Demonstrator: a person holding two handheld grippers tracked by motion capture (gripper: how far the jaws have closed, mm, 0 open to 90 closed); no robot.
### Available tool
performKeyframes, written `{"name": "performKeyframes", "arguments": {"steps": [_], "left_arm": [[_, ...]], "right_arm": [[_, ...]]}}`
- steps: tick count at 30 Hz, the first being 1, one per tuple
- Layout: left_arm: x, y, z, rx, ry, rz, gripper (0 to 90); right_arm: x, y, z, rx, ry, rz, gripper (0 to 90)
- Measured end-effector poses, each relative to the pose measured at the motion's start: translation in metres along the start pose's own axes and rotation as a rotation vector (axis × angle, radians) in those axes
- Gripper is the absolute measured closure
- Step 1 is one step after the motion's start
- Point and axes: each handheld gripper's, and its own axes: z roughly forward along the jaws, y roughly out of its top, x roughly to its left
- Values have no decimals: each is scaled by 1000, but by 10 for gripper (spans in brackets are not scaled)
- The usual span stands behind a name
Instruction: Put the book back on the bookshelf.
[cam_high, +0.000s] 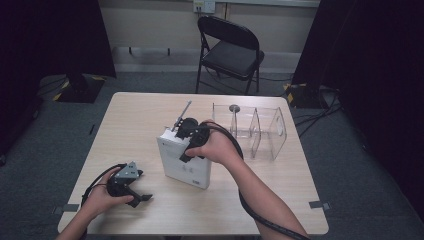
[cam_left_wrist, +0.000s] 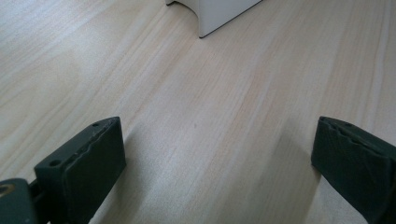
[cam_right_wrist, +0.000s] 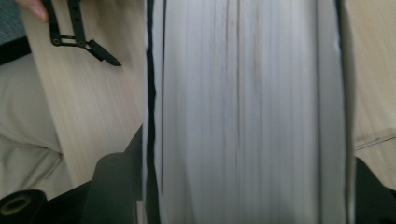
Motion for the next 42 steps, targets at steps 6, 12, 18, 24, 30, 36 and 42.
{"name": "performKeyframes", "arguments": {"steps": [6, 12, 18, 24, 30, 36, 42], "left_arm": [[0, 0, 0, 0, -2, 0, 21], [1, -1, 2, -11, -6, 7, 0], [2, -3, 1, -25, -11, 10, 0], [1, -4, 0, -25, -2, 8, 0], [1, -4, 0, -28, -2, 5, 0], [1, -4, 0, -29, -1, 4, 0], [1, -4, 0, -29, 1, 2, 0]], "right_arm": [[-2, 5, 2, 43, -9, -22, 489], [-1, 3, 1, 38, 1, -17, 506], [2, 3, -1, 41, -2, -14, 516], [3, -2, -5, 46, 20, -4, 520], [3, -6, -10, 47, 15, 2, 520], [0, -11, -24, 34, 11, 24, 521], [-2, -16, -32, 41, 2, 41, 521]]}}
